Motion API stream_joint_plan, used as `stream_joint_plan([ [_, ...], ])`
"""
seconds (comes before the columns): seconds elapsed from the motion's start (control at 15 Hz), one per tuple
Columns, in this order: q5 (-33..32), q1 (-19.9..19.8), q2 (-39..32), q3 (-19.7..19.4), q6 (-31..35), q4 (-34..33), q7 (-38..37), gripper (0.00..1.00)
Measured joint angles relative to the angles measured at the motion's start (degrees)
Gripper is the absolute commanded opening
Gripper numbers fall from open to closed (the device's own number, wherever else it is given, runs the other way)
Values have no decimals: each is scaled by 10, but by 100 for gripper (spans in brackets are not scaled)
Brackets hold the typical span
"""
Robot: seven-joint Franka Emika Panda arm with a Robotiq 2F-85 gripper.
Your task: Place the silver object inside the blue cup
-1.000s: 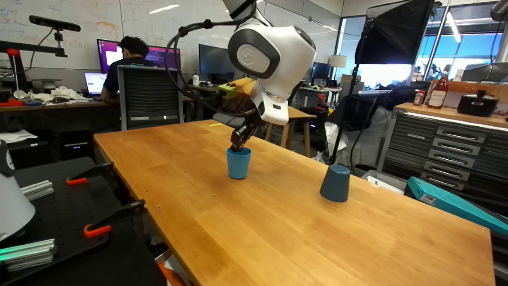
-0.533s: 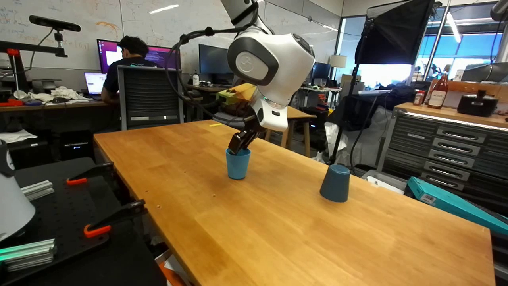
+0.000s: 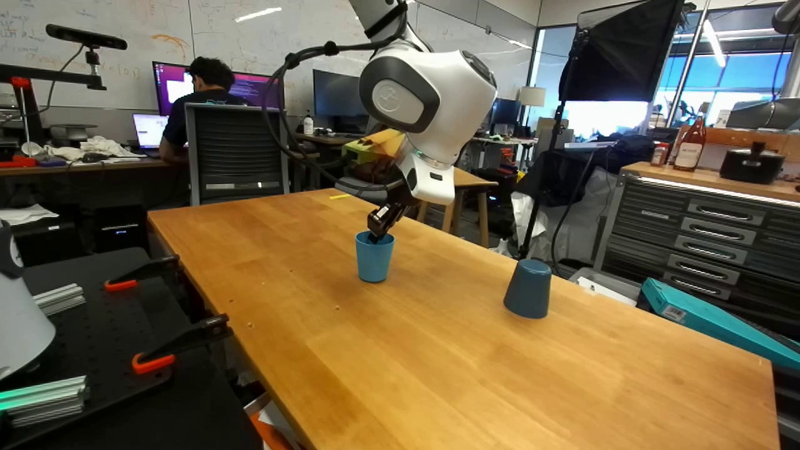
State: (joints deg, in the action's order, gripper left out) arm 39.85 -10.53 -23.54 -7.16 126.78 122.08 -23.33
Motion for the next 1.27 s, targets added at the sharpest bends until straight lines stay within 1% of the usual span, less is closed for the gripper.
stream_joint_plan([
  [0.07, 0, 0, 3, 1, -3, -1, 2, 32],
  [0.13, 0, 0, 9, 2, -8, -2, 5, 33],
  [0.2, 0, 1, 18, 4, -16, -2, 14, 38],
  [0.4, -22, 9, 72, 7, -65, -2, 47, 63],
  [0.67, -104, 32, 167, 9, -136, -4, 55, 94],
  [0.73, -125, 37, 189, 10, -148, -6, 57, 99],
  [0.93, -184, 48, 240, 16, -171, -18, 75, 100],
  [1.13, -228, 54, 270, 19, -175, -37, 113, 100],
  [1.27, -229, 54, 273, 20, -175, -38, 113, 100],
])
